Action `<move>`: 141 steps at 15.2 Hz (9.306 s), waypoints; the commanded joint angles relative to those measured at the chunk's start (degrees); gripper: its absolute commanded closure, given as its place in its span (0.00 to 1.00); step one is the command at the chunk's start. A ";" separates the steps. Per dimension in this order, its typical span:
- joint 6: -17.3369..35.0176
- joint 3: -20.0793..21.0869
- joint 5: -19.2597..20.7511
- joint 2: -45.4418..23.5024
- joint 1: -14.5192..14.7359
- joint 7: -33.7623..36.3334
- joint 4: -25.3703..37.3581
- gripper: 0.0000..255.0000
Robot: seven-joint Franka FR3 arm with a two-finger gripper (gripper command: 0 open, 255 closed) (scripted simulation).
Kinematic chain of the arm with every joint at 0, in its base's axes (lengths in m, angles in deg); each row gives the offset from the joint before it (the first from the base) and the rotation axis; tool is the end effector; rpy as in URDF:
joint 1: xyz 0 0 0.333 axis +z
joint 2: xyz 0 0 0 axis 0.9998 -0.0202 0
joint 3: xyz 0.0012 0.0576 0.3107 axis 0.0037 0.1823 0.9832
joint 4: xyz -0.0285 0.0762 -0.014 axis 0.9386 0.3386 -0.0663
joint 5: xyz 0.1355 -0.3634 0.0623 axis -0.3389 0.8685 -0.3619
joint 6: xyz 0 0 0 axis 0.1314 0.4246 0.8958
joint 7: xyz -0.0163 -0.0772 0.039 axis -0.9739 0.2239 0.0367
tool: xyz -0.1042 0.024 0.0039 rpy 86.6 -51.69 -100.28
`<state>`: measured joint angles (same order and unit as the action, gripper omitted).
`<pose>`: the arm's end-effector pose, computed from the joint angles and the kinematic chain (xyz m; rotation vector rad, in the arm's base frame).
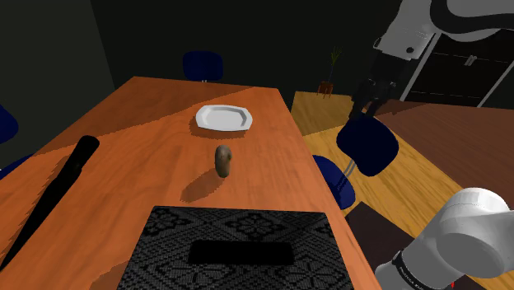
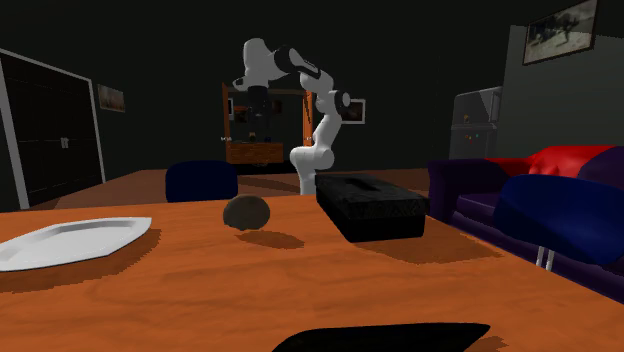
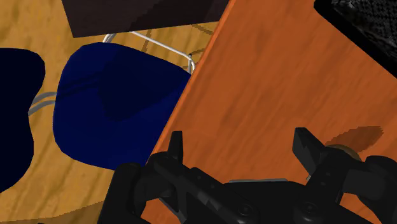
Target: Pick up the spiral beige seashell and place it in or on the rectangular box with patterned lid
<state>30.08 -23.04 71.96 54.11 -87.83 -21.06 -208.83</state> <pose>0.3133 0.0041 0.6211 -3.0109 0.1163 -0.0625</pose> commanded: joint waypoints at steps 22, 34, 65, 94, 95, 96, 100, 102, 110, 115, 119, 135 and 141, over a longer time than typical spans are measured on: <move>10.85 28.88 8.45 -39.71 -0.95 46.90 23.31 0.00; -0.13 29.02 25.57 -74.21 10.80 68.22 57.94 0.00; 43.71 37.35 9.35 -55.23 -10.97 32.45 17.99 0.00; 55.95 58.09 -38.71 -77.69 -35.55 -67.40 20.14 1.00; 55.95 58.09 -38.71 -77.70 -35.55 -67.40 20.14 1.00; 55.95 58.09 -38.71 -77.69 -35.55 -67.40 20.14 1.00; 55.95 58.08 -38.71 -77.70 -35.53 -67.39 20.16 1.00; 55.06 58.44 -38.76 -76.57 -35.93 -66.50 20.34 1.00; 51.33 59.76 -38.92 -72.28 -37.53 -62.95 21.50 1.00; 48.89 60.48 -38.96 -69.82 -38.47 -60.72 22.60 1.00; 46.90 60.97 -38.95 -67.99 -39.17 -58.92 23.67 1.00; 37.84 69.75 -54.81 -48.13 -50.86 -61.00 16.46 1.00; 24.00 61.56 -74.71 -23.06 -46.94 -65.84 5.40 1.00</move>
<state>55.67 40.38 0.00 27.67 -136.52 -86.17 -201.21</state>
